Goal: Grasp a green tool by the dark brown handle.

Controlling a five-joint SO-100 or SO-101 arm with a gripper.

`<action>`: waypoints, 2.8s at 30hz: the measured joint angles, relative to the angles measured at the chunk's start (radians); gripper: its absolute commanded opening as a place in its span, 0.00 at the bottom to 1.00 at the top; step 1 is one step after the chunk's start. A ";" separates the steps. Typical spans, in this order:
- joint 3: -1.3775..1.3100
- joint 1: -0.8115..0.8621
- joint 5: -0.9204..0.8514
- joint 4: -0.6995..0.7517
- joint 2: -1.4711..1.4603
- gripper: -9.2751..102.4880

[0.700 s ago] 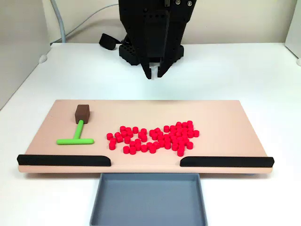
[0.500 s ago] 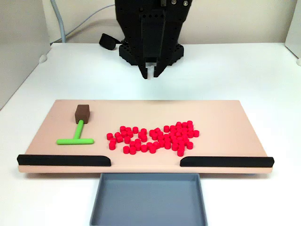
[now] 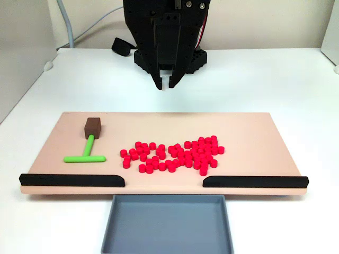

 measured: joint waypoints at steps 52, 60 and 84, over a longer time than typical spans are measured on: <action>-0.052 0.328 -0.368 -0.129 -0.121 0.15; -0.089 0.351 -0.431 -0.156 -0.172 0.26; -0.117 0.377 -0.476 -0.193 -0.265 0.27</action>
